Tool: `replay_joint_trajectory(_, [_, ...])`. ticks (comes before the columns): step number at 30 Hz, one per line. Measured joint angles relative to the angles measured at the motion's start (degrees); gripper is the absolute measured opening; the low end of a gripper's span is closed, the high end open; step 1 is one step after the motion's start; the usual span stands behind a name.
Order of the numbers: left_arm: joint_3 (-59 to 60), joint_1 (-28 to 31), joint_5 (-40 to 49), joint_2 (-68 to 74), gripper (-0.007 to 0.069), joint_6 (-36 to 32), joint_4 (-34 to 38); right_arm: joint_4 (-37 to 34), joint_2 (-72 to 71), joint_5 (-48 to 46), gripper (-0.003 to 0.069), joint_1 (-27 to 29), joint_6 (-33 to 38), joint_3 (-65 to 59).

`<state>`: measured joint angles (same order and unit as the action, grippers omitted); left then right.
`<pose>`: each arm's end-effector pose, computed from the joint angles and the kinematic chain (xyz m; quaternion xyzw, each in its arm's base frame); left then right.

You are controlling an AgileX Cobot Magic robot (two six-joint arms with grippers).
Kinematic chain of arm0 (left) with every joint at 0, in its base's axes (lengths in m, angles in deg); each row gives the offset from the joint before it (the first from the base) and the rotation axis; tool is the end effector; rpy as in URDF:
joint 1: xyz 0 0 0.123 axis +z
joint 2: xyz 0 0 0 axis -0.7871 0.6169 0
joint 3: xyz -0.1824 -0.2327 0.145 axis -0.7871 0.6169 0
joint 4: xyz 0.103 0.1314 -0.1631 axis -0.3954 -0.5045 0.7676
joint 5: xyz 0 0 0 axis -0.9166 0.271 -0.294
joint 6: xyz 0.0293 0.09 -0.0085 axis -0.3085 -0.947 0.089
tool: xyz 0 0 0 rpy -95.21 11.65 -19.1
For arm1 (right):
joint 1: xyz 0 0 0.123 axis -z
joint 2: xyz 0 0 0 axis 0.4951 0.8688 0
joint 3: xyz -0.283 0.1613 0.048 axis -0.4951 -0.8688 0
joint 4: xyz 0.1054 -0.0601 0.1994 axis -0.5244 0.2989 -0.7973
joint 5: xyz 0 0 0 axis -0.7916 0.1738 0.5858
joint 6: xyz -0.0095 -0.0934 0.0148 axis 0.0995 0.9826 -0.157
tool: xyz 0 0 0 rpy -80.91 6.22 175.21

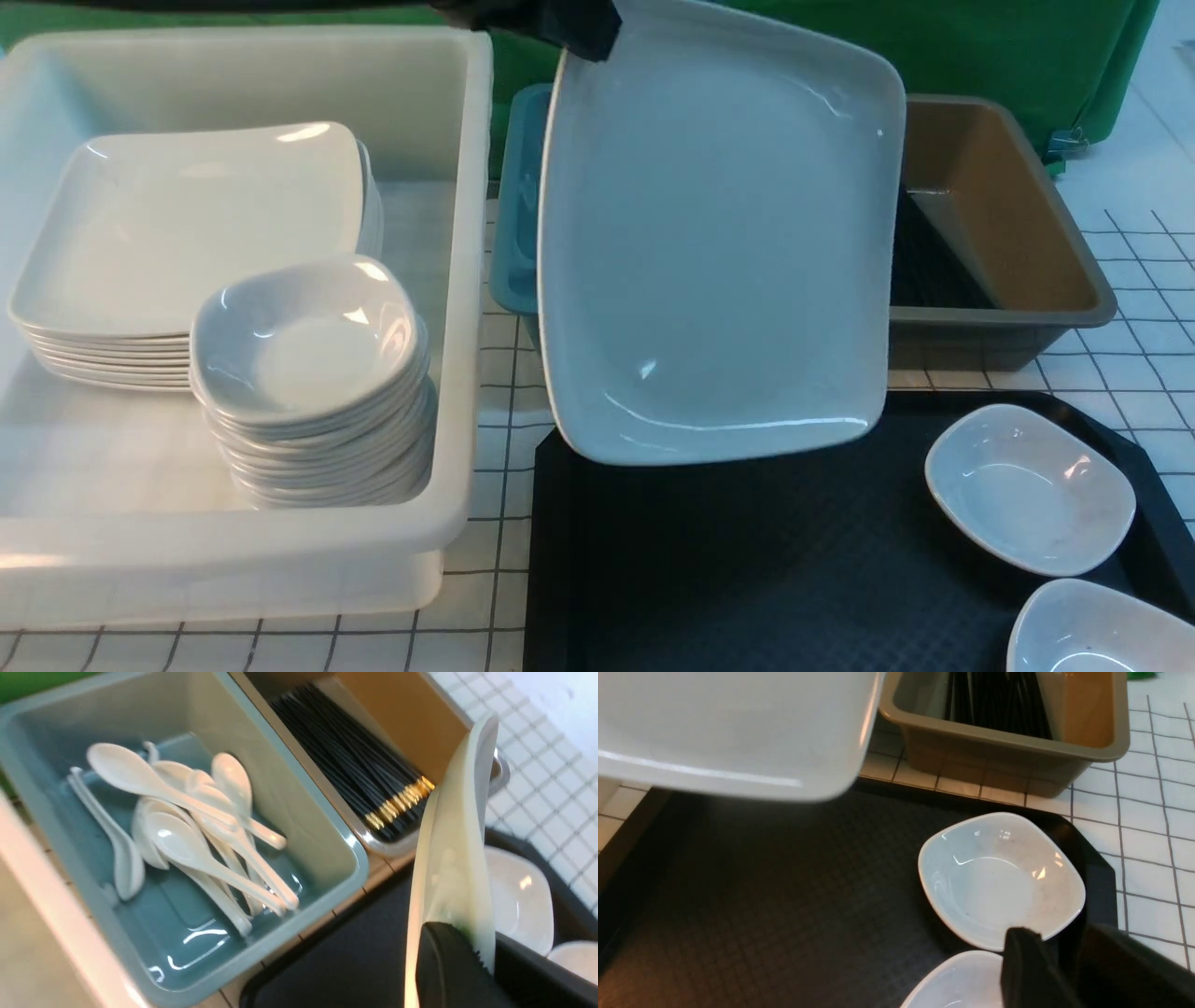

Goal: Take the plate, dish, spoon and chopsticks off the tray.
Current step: Use the left arm to put the plate into the large storage box on the left

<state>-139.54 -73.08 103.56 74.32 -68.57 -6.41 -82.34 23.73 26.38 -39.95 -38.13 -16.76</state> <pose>0.3152 -0.1520 0.4734 0.1908 0.8726 -0.2268 0.3882 0.0236 0.0114 0.3240 -0.1295 0.8539 0.0569 0.5008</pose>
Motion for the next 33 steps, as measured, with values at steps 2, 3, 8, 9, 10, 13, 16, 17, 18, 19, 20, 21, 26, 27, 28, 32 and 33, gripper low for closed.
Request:
replay_joint_trajectory(2, [0.0, 2.76, -0.16, -0.71, 0.0015, 0.0, 1.39, 0.0, 0.0, 0.0, 0.0193, 0.0, 0.0, 0.0])
replay_joint_trajectory(3, [0.0, 4.4, -0.3, -1.19, 0.0015, 0.0, 2.09, 0.0, 0.0, 0.0, 0.0195, 0.0, 0.0, 0.0])
replay_joint_trajectory(8, [0.0, 12.09, -0.84, -3.11, 0.0015, 0.0, 4.24, 0.0, 0.0, 0.0, 0.0197, 0.0, 0.0, 0.0])
replay_joint_trajectory(9, [0.0, 15.38, -0.91, -3.72, 0.0016, 0.0, 4.95, 0.0, 0.0, 0.0, 0.0197, 0.0, 0.0, 0.0])
replay_joint_trajectory(10, [0.0, 17.08, -0.96, -4.12, 0.0016, 0.0, 5.44, 0.0, 0.0, 0.0, 0.0197, 0.0, 0.0, 0.0])
replay_joint_trajectory(13, [0.09, 22.42, -1.48, -4.93, 0.0017, 0.06, 7.82, 0.0, 0.0, 0.0, 0.0199, 0.0, 0.0, 0.0])
replay_joint_trajectory(16, [0.08, 30.57, -1.52, -5.36, 0.0017, 0.14, 11.81, 0.0, 0.0, 0.0, 0.0198, 0.0, 0.0, 0.0])
replay_joint_trajectory(17, [0.08, 30.99, -1.52, -5.36, 0.0017, 0.14, 12.06, 0.0, 0.0, 0.0, 0.0198, 0.0, 0.0, 0.0])
replay_joint_trajectory(18, [0.23, 34.11, -1.4, -5.36, 0.0017, 0.21, 12.64, 0.0, 0.0, 0.0, 0.0198, 0.0, 0.0, 0.0])
replay_joint_trajectory(19, [0.31, 34.85, -1.28, -5.36, 0.0017, 0.21, 12.64, 0.0, 0.0, 0.0, 0.0198, 0.0, 0.0, 0.0])
replay_joint_trajectory(20, [0.85, 37.42, -1.28, -5.36, 0.0017, 0.21, 12.87, 0.0, 0.0, 0.0, 0.0198, 0.0, 0.0, 0.0])
replay_joint_trajectory(21, [1.47, 39.56, -1.23, -5.42, 0.0017, 0.21, 13.0, 0.0, 0.0, 0.0, 0.0198, 0.0, 0.0, 0.0])
replay_joint_trajectory(26, [5.66, 46.81, -2.85, -5.42, 0.0018, 0.34, 13.91, 0.0, 0.0, 0.0, 0.0198, 0.0, 0.0, 0.0])
replay_joint_trajectory(27, [6.35, 47.45, -3.6, -5.42, 0.0018, 0.37, 14.2, 0.0, 0.0, 0.0, 0.0198, 0.0, 0.0, 0.0])
replay_joint_trajectory(28, [7.09, 48.05, -4.01, -5.42, 0.0019, 0.37, 14.37, 0.0, 0.0, 0.0, 0.0198, 0.0, 0.0, 0.0])
replay_joint_trajectory(32, [12.64, 50.1, -9.3, -5.42, 0.002, 0.37, 15.35, 0.0, 0.0, 0.0, 0.0206, 0.0, 0.0, 0.0])
replay_joint_trajectory(33, [13.92, 50.11, -10.75, -5.42, 0.002, 0.37, 15.42, 0.0, 0.0, 0.0, 0.0207, 0.0, 0.0, 0.0])
